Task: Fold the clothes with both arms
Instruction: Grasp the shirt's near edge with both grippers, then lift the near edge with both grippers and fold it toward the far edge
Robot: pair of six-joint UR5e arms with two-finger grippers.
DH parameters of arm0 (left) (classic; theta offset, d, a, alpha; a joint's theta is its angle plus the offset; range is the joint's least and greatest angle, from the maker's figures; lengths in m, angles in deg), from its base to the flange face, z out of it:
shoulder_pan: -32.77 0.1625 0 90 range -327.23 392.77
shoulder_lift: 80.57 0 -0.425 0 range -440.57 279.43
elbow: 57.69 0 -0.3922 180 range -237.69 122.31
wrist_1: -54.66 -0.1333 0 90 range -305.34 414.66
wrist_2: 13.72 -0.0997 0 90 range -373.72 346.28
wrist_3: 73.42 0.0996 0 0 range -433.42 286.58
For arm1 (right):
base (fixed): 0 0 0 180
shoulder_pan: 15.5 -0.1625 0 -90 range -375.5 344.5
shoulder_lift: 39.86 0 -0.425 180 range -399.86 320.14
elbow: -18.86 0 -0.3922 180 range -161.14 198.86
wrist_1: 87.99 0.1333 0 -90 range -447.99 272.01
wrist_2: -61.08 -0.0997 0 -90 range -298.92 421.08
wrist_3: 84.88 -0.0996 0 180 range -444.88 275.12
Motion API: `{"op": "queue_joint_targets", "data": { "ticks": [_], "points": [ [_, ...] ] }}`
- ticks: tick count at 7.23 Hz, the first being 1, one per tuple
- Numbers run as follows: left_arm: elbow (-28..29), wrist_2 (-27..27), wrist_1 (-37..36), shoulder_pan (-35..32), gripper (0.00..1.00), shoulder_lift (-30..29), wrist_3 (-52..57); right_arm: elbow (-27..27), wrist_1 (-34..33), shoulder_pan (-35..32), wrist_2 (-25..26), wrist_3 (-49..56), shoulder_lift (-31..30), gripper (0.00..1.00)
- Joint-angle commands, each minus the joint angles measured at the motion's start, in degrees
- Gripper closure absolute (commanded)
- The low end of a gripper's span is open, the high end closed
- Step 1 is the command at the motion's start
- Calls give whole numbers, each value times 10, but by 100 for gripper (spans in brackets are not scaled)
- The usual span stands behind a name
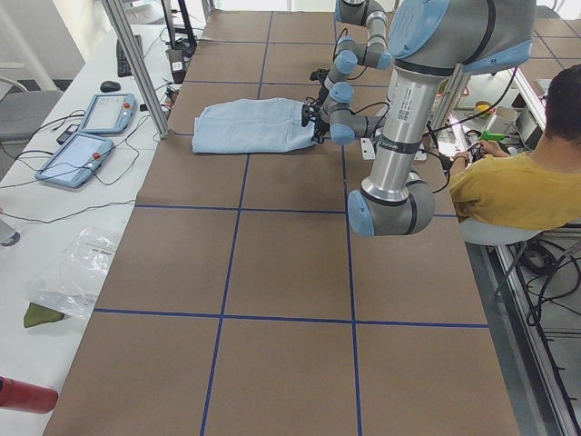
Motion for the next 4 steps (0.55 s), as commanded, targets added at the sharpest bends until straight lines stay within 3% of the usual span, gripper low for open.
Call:
{"op": "queue_joint_targets", "data": {
  "ticks": [1, 4],
  "points": [
    [-48, 2, -4, 3, 100, 0, 1, -68, -9, -9, -3, 1, -12, 100],
    [-188, 1, -33, 55, 100, 52, -25, -237, -180, 54, -6, -1, -11, 100]
  ]
}}
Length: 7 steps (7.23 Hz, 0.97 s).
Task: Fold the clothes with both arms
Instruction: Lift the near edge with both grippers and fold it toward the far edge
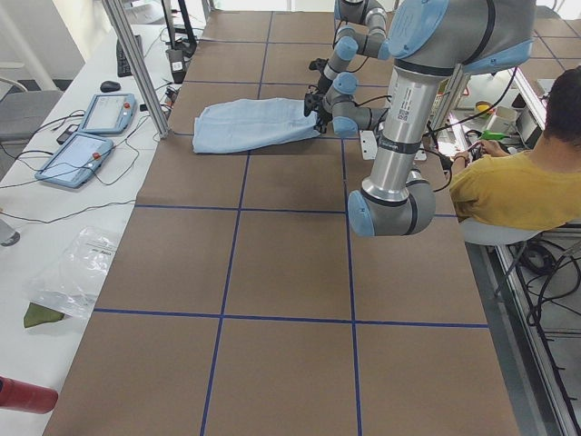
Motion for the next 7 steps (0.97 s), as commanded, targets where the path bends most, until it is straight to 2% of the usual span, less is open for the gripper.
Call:
{"op": "queue_joint_targets", "data": {
  "ticks": [1, 2, 4, 5, 7],
  "points": [
    [-116, 0, -89, 43, 100, 19, -33, -107, -103, 42, -1, -5, 4, 100],
    [-150, 1, -124, 44, 100, 16, -33, -117, -115, 34, -1, -3, 11, 100],
    [-129, 1, -138, 22, 100, 13, -4, -82, -109, -2, 1, 48, 34, 100],
    [-122, 1, -140, -16, 100, 2, 37, -41, -108, -45, -1, 76, 63, 100],
    [-71, 2, -143, -83, 100, -29, 62, 57, -22, -113, -6, 125, 86, 100]
  ]
}}
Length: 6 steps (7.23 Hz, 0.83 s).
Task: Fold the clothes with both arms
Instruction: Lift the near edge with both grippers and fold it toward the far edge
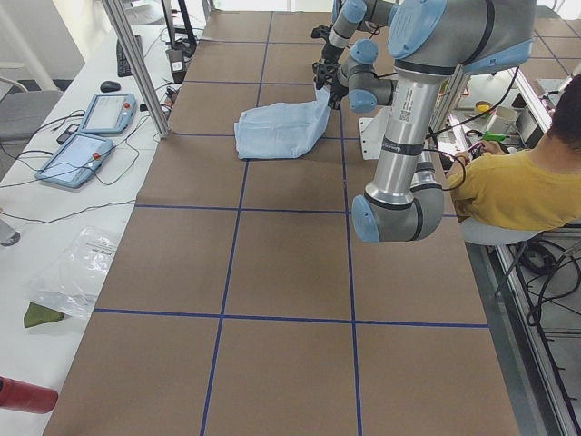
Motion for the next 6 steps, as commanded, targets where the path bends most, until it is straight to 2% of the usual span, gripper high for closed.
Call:
{"op": "queue_joint_targets", "data": {
  "ticks": [1, 2, 4, 6],
  "points": [
    [68, 2, 0, -84, 100, -39, 52, 102, 99, -73, -8, 65, 13, 100],
    [117, 2, 7, -125, 100, -59, 76, 145, 145, -98, -9, 103, 14, 100],
    [218, 0, 31, -175, 100, -111, 99, 254, 226, -138, -9, 162, 54, 100],
    [343, -3, 106, -200, 100, -154, 121, 364, 288, -158, -9, 179, 107, 100]
  ]
}}
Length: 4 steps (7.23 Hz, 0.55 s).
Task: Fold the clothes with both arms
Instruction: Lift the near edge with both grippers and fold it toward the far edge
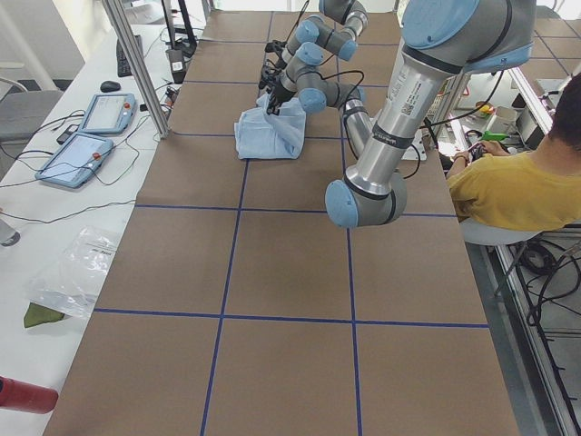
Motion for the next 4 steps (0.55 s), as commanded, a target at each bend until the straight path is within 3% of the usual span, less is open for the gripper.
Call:
{"op": "queue_joint_targets", "data": {
  "ticks": [1, 2, 4],
  "points": [
    [110, -2, 75, -31, 100, -27, 38, 85, 39, -20, -1, 19, 44, 100],
    [145, -2, 86, -37, 100, -36, 48, 97, 50, -23, -2, 31, 48, 100],
    [199, -3, 101, -37, 100, -55, 51, 186, 108, -27, -4, 43, 90, 100]
  ]
}}
